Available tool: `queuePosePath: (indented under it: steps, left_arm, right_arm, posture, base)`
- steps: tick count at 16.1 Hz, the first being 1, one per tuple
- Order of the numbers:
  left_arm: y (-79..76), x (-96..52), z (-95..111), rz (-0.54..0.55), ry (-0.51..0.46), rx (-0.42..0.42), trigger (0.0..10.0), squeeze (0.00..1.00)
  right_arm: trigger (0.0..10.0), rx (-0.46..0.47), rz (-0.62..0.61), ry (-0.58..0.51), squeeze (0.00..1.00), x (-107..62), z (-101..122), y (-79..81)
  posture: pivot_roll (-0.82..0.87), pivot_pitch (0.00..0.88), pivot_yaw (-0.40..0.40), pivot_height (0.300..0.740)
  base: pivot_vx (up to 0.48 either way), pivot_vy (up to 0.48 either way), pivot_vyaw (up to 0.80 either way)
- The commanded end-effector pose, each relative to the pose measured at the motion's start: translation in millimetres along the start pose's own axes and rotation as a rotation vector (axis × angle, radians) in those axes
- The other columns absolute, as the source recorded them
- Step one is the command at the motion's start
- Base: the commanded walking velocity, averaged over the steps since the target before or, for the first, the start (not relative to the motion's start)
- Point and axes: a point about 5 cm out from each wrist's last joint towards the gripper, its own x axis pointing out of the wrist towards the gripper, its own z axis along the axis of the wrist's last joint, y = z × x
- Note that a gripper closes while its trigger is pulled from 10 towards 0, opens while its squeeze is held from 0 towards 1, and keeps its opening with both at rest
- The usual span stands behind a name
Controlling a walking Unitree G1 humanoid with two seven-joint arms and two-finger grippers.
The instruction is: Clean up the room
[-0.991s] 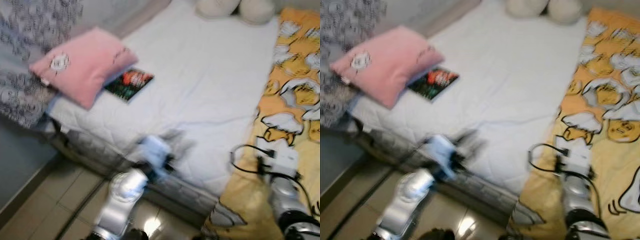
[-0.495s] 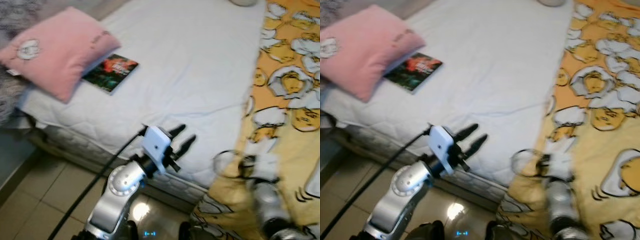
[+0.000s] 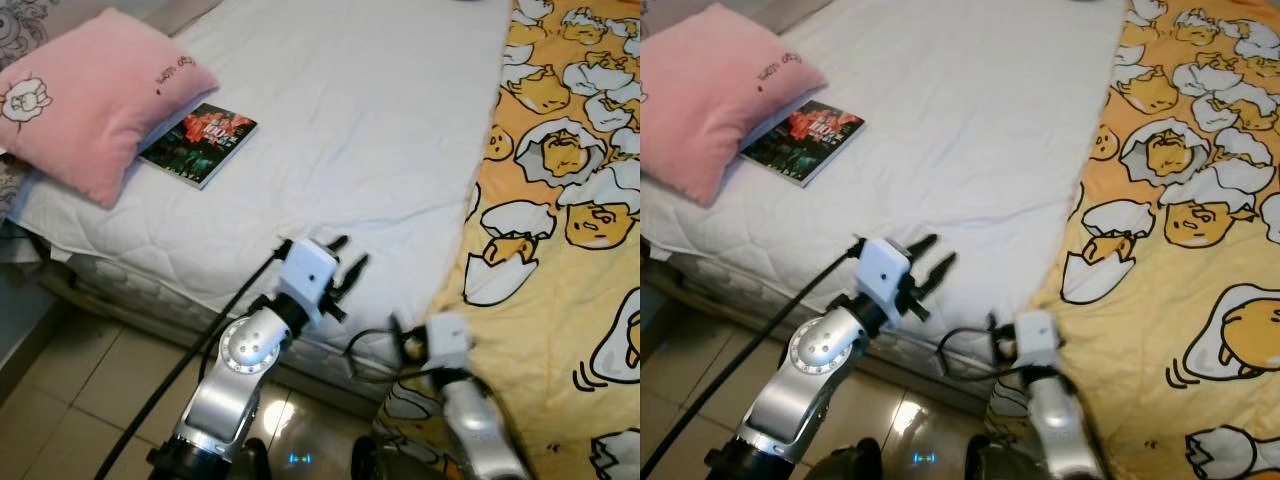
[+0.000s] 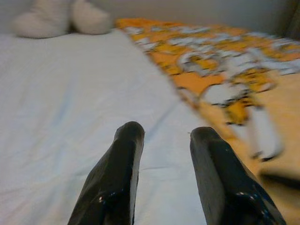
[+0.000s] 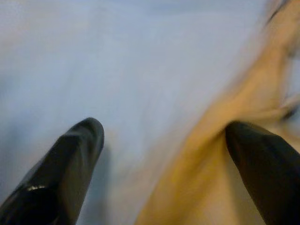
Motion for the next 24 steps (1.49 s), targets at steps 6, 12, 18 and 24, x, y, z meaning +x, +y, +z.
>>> queuePosePath:
  steps: [6, 12, 18, 24]
  left_arm:
    - [-10.5, -6.8, -18.4, 0.183, 0.054, -0.121, 10.0, 0.00]
    - [-15.1, -1.8, -18.6, 0.170, 0.046, -0.012, 10.0, 0.00]
    - [-9.4, 7.4, -17.3, 0.154, 0.033, 0.144, 10.0, 0.00]
    - [-14.3, -3.6, -29.1, 0.156, 0.074, 0.082, 10.0, 0.00]
  right_arm:
    - [10.0, -0.065, -0.283, -0.039, 0.00, -30.7, 14.4, -66.6]
    - [10.0, 0.017, -0.610, 0.332, 0.00, -51.5, -44.6, -121.7]
    - [10.0, 0.170, -0.446, 0.678, 0.00, -79.1, -101.1, -95.2]
    - [10.0, -0.014, -0.524, 0.716, 0.00, -165.2, -108.1, -90.8]
  posture:
    - [0.10, 0.171, -0.047, 0.740]
    - [0.13, 0.172, -0.030, 0.740]
    - [0.14, 0.180, -0.030, 0.740]
    - [0.09, 0.159, -0.044, 0.740]
  base:
    - [0.000, 0.000, 0.00]
    - [0.000, 0.000, 0.00]
    - [0.000, 0.000, 0.00]
    - [0.000, 0.000, 0.00]
